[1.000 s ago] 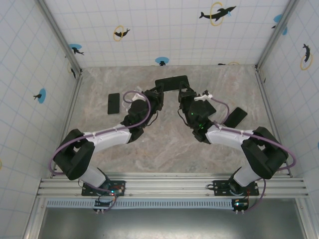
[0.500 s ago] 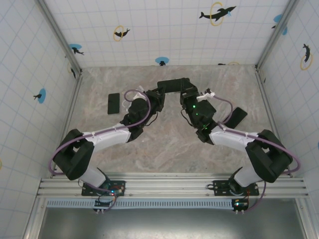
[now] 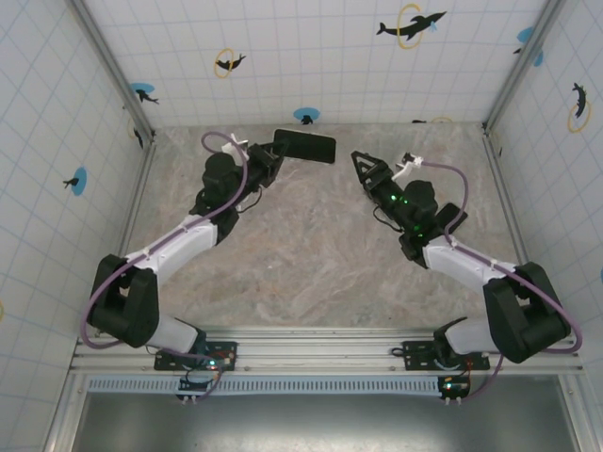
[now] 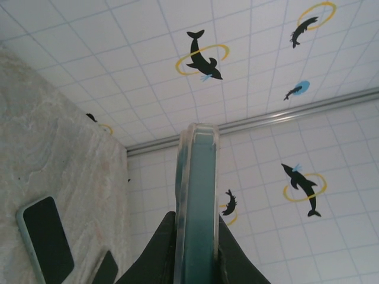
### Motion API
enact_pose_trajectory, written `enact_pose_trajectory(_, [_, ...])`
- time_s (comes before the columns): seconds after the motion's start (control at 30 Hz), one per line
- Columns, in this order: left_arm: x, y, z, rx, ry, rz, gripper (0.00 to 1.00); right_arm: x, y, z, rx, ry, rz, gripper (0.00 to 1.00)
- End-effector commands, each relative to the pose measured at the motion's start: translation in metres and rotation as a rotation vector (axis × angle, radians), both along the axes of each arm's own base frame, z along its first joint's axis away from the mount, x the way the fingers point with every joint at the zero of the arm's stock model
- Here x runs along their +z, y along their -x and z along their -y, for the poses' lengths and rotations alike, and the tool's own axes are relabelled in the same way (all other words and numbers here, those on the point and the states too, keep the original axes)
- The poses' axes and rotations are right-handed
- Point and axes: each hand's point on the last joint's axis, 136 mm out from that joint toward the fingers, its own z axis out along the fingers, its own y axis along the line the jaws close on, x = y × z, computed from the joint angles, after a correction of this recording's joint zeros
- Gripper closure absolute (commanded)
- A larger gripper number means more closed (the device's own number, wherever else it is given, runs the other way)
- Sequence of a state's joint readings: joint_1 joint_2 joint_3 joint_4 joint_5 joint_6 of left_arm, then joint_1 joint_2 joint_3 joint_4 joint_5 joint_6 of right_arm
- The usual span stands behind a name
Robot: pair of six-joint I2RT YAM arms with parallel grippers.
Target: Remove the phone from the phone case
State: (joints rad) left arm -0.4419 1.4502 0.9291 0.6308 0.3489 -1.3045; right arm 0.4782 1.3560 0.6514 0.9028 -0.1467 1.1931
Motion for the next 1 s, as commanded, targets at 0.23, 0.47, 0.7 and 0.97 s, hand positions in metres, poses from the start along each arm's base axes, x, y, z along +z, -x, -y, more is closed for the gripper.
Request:
enact_pose_trajectory(0.23, [0.075,0.016,0.001,-0.144,0.072,0.22,1.0,0.037,0.038,-0.042,0.311,-0.097,0.163,0.43])
enact_pose_trajectory(0.47, [0.077,0.02,0.001,-0.169,0.118,0.216,1.0,0.051,0.045,-0.053,0.368,-0.14,0.217,0.52])
enact_pose_trajectory(0.7, [0.08,0.022,0.003,-0.188,0.118,0.224,1.0,0.057,0.043,-0.047,0.347,-0.2,0.22,0.57])
enact_pose_trajectory(0.97, [0.082,0.023,0.002,-0.185,0.12,0.224,1.0,0.056,0.039,-0.048,0.341,-0.197,0.215,0.66])
